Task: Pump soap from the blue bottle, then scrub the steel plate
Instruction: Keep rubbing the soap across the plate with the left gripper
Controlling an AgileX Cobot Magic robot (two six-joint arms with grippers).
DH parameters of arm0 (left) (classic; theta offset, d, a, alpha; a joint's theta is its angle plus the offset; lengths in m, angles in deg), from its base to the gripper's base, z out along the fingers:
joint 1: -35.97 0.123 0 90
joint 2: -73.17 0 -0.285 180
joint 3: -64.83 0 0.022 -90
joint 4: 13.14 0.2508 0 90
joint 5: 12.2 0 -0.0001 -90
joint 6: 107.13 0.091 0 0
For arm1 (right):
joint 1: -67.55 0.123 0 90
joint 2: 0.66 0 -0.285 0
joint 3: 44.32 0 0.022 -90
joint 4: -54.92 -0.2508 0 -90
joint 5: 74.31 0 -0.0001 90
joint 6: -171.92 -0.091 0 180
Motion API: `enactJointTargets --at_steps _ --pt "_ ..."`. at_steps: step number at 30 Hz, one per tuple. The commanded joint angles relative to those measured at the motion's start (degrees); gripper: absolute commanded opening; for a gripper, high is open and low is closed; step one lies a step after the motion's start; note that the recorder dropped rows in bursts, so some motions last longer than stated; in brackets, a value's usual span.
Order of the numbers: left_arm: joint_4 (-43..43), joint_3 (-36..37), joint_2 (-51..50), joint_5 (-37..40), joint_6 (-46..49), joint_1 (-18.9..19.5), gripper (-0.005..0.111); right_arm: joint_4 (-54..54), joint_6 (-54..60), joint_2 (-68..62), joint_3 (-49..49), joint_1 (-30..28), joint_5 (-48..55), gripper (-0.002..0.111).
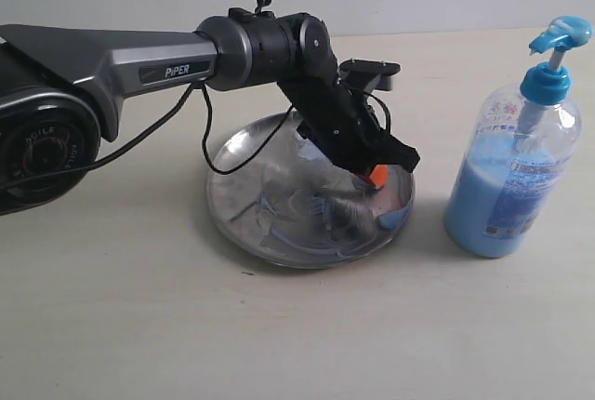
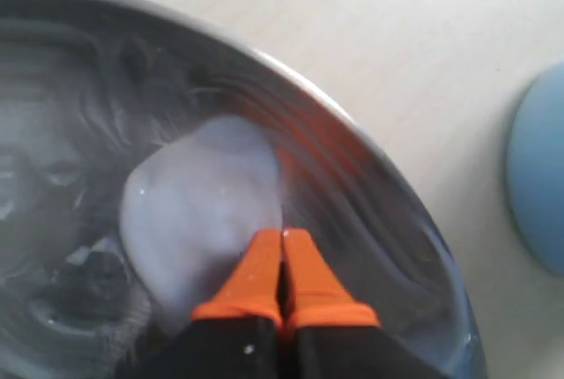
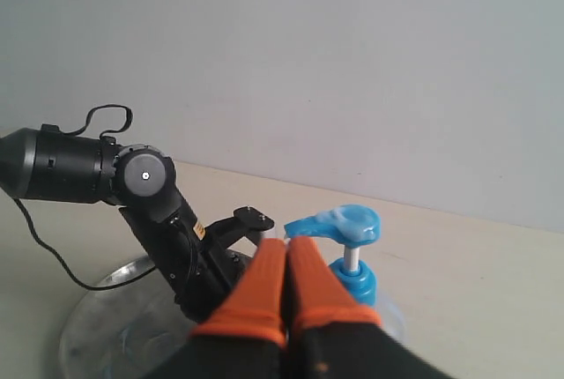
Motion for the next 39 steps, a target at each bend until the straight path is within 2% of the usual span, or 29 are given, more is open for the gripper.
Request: enactJointTargets --at_steps 1,8,11,15,23,31,36,39 --pt "-1.3 0.5 -0.7 -3.4 0.3 -0.2 0.0 -0.1 -0.2 0.4 -0.4 0.1 -0.3 0.0" --pt "0.2 0.5 -0.7 -8.0 0.4 -0.2 0.0 -0.1 -0.2 0.4 -0.4 0.1 -0.3 0.0" --pt "3.6 0.5 -0.7 -8.3 0.4 -0.1 0.0 -0.1 -0.2 0.4 -0.4 0.1 -0.3 0.0" --pt "8.3 0.5 -0.7 -6.7 0.4 -0.1 0.0 -0.1 -0.2 0.4 -0.4 0.1 -0.3 0.0" --pt "8.6 0.5 -0.7 -0.9 0.4 -0.1 0.0 -0.1 -0.2 0.4 -0.4 0.1 -0.3 0.0" --pt "3.0 0.5 -0.7 4.2 0.4 -0.1 0.0 -0.1 -0.2 0.4 -0.4 0.1 -0.3 0.0" --pt "-3.2 0.5 -0.7 1.8 0.4 -0.1 0.0 -0.1 -0.2 0.4 -0.4 0.1 -0.3 0.0" --pt "-3.8 0.5 -0.4 -0.3 0.4 -0.1 0.0 -0.1 -0.2 0.4 -0.4 0.1 -0.3 0.0"
